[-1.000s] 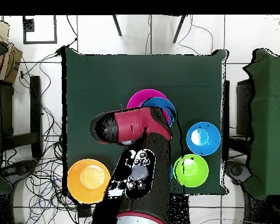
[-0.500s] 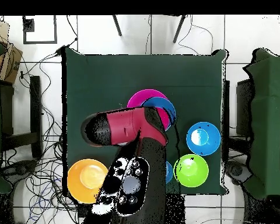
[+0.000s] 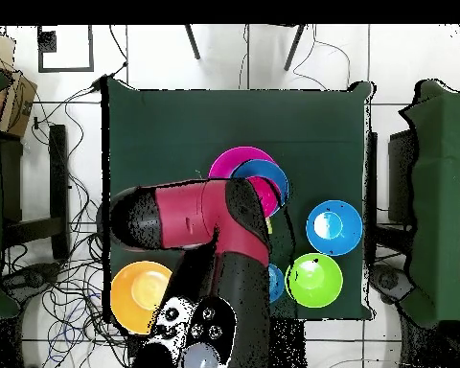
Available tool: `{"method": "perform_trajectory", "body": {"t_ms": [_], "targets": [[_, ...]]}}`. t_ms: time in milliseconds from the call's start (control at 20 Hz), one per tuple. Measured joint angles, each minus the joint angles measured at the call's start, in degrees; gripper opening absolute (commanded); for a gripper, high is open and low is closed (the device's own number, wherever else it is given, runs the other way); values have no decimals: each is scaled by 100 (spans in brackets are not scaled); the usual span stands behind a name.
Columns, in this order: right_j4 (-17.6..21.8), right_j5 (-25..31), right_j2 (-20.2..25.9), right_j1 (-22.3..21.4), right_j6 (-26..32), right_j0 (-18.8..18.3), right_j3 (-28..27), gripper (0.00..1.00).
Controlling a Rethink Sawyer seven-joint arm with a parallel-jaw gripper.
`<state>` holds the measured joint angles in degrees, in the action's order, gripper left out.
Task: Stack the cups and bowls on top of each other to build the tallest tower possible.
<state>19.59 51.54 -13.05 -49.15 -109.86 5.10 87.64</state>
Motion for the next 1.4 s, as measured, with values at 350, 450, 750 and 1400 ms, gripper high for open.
{"method": "perform_trajectory", "body": {"t_ms": [350,450,750,1400], "targets": [[-230,118,65,-154,0,-48,2,100],[-329,116,90,-129,0,-41,1,100],[-431,118,139,-105,0,-5,2,100],[-539,118,307,-104,0,-8,1,100]]}}
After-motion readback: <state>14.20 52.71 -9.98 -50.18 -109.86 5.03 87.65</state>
